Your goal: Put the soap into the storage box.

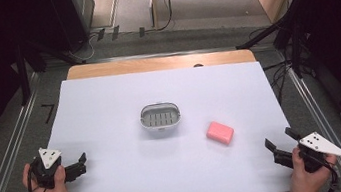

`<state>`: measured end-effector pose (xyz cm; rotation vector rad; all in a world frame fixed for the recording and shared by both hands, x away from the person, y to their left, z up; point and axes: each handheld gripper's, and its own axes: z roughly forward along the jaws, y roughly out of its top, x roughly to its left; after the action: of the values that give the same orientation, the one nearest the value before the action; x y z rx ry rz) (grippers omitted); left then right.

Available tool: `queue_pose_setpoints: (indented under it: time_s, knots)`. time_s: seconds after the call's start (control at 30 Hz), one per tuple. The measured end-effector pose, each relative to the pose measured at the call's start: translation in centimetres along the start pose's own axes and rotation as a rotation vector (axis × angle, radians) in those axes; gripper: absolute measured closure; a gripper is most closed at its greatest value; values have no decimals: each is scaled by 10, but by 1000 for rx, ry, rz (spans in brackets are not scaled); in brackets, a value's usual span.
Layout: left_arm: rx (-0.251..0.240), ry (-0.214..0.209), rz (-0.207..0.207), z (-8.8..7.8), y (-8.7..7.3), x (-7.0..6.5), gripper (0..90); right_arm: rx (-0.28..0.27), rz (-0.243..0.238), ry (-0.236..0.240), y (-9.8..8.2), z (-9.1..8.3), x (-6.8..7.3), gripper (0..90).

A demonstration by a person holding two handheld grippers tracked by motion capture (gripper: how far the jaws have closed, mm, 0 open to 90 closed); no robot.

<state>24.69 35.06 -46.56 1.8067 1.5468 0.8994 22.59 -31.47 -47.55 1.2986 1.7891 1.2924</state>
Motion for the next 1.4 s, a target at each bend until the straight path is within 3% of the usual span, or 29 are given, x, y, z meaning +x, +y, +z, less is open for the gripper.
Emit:
queue_pose_setpoints:
  time_s: [0.2,0.27,0.4,0.47,0.7,1.07,1.4]
  knots:
    - [0,4,11,0,0,-1,0,21,25,25,1,0,-3,214]
    - [3,5,10,0,0,-1,0,63,-1,16,4,1,-3,208]
    - [1,8,21,0,0,-2,0,115,-36,48,8,4,-1,194]
    - [3,11,25,0,0,-3,0,167,-86,61,14,9,3,189]
    - [3,18,42,1,0,-5,0,268,-166,92,27,27,14,177]
    - [6,21,54,1,0,-6,0,371,-206,128,41,50,20,171]
    - [8,26,62,1,0,-7,0,491,-289,182,56,69,30,172]
